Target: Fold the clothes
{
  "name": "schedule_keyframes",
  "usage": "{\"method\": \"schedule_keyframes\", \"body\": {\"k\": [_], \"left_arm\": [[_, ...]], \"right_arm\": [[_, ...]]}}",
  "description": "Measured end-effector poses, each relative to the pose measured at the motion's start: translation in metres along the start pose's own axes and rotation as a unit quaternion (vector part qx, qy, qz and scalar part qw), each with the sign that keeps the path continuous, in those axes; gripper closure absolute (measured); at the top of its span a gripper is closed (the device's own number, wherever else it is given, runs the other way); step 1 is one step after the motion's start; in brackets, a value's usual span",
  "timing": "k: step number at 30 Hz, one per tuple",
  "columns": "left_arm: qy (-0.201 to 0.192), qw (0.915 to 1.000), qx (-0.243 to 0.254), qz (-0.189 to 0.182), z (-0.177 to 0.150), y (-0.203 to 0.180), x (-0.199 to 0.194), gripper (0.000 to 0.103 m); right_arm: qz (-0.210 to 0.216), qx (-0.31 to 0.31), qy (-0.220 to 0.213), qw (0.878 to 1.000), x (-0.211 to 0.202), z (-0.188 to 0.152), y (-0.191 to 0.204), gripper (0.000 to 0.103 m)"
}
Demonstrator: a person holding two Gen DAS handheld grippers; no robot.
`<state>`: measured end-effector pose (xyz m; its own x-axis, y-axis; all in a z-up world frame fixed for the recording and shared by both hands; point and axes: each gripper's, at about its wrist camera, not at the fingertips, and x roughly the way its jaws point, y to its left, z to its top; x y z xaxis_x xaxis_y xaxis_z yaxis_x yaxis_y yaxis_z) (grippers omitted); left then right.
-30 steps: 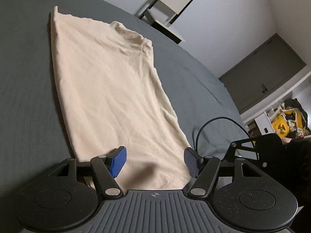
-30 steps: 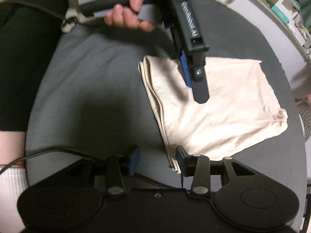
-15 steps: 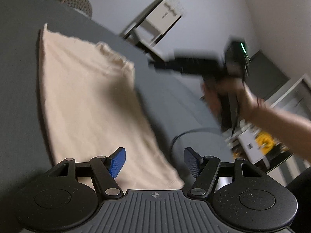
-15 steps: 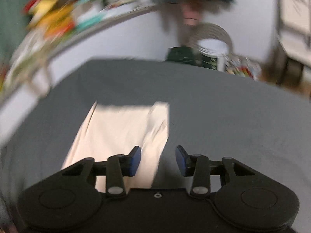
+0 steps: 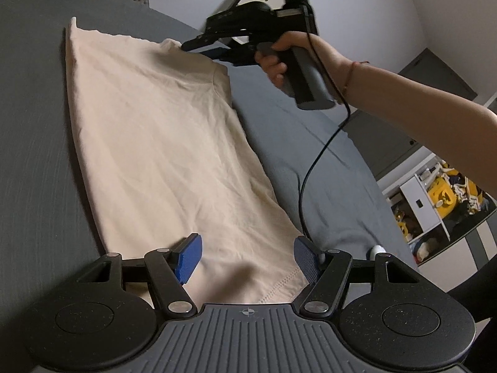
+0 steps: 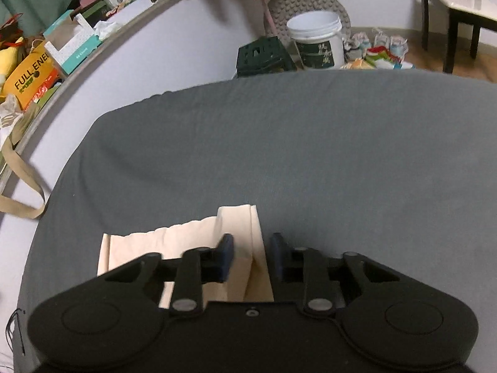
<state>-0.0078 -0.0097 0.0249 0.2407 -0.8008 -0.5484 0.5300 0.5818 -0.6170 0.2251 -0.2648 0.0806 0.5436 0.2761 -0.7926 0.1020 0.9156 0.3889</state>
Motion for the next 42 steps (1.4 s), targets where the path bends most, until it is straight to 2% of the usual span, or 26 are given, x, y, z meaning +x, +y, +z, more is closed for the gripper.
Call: {"method": "schedule_keyframes", "body": {"k": [2,4,8,11,12,14,21,23,24,25,30,33,35,36,37,38,42], "left_arm": [[-0.001,1.0000,0.001,0.000,-0.001,0.000,0.000,0.037],[-0.001,1.0000,0.001,0.000,-0.001,0.000,0.000,0.037],[-0.001,1.0000,0.006,0.001,-0.003,-0.002,-0.001,0.037],[-0.002,1.0000,0.003,-0.001,-0.004,-0.003,-0.001,0.037],[-0.001,1.0000,0.002,-0.001,-0.003,-0.003,-0.001,0.037],[0.000,1.0000,0.002,0.000,-0.002,-0.004,0.000,0.037],[0.002,1.0000,0.005,0.001,-0.002,-0.002,-0.001,0.037],[0.002,1.0000,0.003,0.000,-0.001,-0.001,0.000,0.037],[0.002,1.0000,0.002,0.000,-0.001,-0.001,0.000,0.037],[0.002,1.0000,0.002,0.000,-0.001,-0.001,0.000,0.037],[0.002,1.0000,0.000,0.000,-0.001,-0.001,0.000,0.037],[0.003,1.0000,-0.002,-0.001,-0.001,-0.001,0.002,0.037],[0.003,1.0000,-0.001,0.000,-0.002,-0.001,0.003,0.037],[0.003,1.0000,-0.001,0.000,-0.002,0.000,0.003,0.037],[0.002,1.0000,-0.001,0.000,-0.002,0.000,0.003,0.037],[0.002,1.0000,-0.001,-0.001,-0.002,0.000,0.003,0.037],[0.001,1.0000,-0.005,-0.003,-0.003,0.001,0.003,0.037]], "right_arm": [[-0.018,-0.019,0.001,1.000,0.000,-0.001,0.005,0.101],[-0.032,-0.048,-0.027,0.998,-0.005,-0.002,0.011,0.101],[-0.046,-0.043,-0.028,0.998,0.001,-0.005,0.009,0.101],[-0.051,-0.022,-0.040,0.998,-0.007,-0.003,0.007,0.082],[-0.046,-0.012,-0.048,0.998,-0.011,-0.004,0.005,0.076],[-0.031,-0.002,-0.049,0.998,-0.021,-0.005,0.001,0.076],[0.002,-0.013,0.037,0.999,-0.041,-0.027,-0.012,0.075],[0.020,0.002,0.056,0.998,-0.049,-0.035,-0.018,0.068],[0.032,0.014,0.065,0.997,-0.052,-0.038,-0.022,0.060],[0.041,0.025,0.069,0.996,-0.055,-0.041,-0.025,0.060],[0.088,0.070,0.046,0.993,-0.073,-0.051,-0.037,0.060],[0.119,0.077,0.060,0.988,-0.073,-0.054,-0.041,0.056],[0.101,0.063,0.057,0.991,-0.069,-0.058,-0.040,0.058],[0.092,0.052,0.054,0.993,-0.067,-0.060,-0.039,0.068],[0.091,0.049,0.051,0.993,-0.065,-0.060,-0.039,0.088],[0.089,0.050,0.048,0.994,-0.062,-0.060,-0.040,0.094],[0.076,0.099,0.038,0.991,-0.054,-0.059,-0.052,0.094]]}}
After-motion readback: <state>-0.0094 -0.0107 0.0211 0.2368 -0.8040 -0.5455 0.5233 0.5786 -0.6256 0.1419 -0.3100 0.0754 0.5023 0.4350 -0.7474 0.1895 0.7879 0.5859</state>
